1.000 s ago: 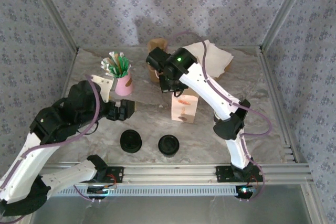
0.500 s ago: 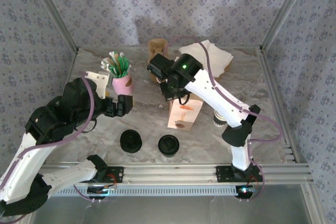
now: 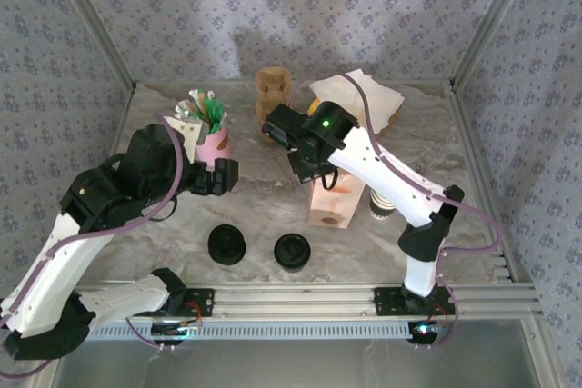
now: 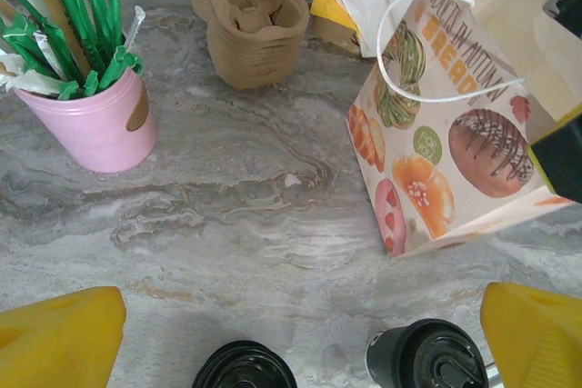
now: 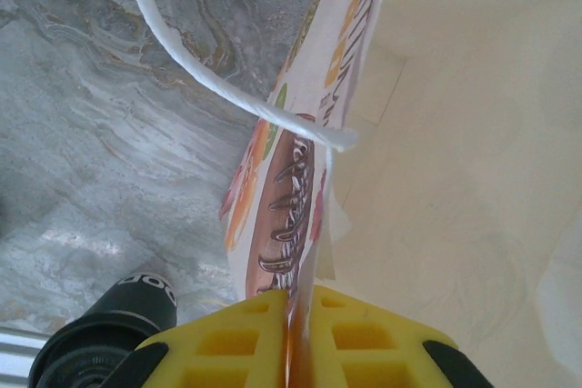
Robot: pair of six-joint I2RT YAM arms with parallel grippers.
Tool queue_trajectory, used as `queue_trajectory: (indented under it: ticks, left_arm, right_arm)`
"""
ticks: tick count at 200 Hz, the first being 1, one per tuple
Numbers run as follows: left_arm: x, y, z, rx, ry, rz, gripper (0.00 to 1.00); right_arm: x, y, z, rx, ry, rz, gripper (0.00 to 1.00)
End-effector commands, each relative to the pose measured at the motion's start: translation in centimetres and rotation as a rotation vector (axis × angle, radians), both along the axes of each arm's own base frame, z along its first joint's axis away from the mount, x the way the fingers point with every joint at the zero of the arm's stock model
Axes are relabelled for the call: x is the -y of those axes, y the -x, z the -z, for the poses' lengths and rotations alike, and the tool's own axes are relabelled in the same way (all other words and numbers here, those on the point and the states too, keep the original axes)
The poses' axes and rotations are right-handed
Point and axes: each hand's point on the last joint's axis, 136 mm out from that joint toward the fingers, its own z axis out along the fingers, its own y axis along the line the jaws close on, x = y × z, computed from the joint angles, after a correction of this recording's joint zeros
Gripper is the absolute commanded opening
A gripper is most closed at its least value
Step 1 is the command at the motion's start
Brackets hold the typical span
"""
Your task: Pack the takeout coffee
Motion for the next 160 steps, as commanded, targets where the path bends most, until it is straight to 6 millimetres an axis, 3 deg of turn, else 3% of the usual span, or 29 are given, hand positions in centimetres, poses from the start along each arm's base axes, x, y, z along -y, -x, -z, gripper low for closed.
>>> queue_trajectory:
  ticks: [1, 58, 107, 160]
  left_arm:
    - [-0.2, -0.1, -0.7, 0.007, 0.000, -0.006, 1.00]
    - [0.3, -0.5, -1.0, 0.011, 0.008, -0.004, 1.00]
    - [-0.6, 0.0, -1.2, 0.013, -0.006, -0.017, 1.00]
    - [-0.1, -0.6, -1.3, 0.026, 0.009, -0.022, 1.00]
  right_arm:
    - [3.9, 3.6, -0.4, -0.076, 0.141, -0.003, 0.13]
    - [5.1, 6.0, 0.8, -0.091, 0.186, -0.002, 0.14]
    - [5.6, 7.1, 0.9, -0.093, 0.197, -0.024, 0.14]
    - [6.6, 8.5, 1.1, -0.101, 0.175, 0.012, 0.21]
